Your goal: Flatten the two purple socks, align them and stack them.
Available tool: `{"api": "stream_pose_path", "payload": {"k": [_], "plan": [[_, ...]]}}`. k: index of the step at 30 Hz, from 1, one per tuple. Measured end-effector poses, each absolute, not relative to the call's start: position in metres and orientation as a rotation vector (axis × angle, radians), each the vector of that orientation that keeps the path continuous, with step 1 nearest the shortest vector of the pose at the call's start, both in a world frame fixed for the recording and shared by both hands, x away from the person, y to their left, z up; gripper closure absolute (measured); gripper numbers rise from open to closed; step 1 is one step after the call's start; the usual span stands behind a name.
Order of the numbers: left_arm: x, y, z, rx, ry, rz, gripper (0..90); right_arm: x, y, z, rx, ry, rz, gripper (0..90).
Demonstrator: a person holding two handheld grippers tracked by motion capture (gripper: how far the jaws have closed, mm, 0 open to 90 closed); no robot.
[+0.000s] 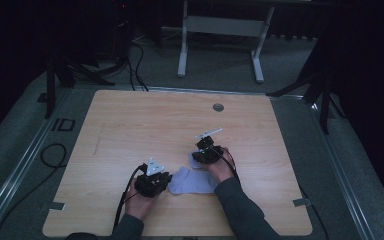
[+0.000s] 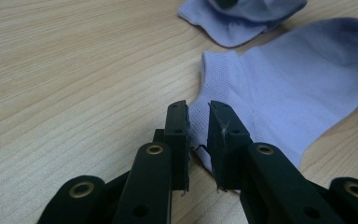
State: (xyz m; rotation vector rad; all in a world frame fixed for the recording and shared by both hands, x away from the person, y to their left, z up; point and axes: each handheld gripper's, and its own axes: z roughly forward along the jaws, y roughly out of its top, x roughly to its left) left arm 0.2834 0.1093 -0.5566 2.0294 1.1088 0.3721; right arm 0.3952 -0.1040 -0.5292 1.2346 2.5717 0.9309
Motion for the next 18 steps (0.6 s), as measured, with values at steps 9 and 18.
{"api": "stream_pose_path", "payload": {"k": [9, 18], "plan": [[0.283, 0.109, -0.557, 2.032, 1.108, 0.371, 78.0, 0.393, -0.113, -0.512, 1.234, 2.536, 1.002, 89.0], [0.283, 0.108, -0.558, 2.031, 1.109, 0.369, 78.0, 0.389, -0.128, -0.5, 1.252, 2.498, 1.048, 89.0]]}}
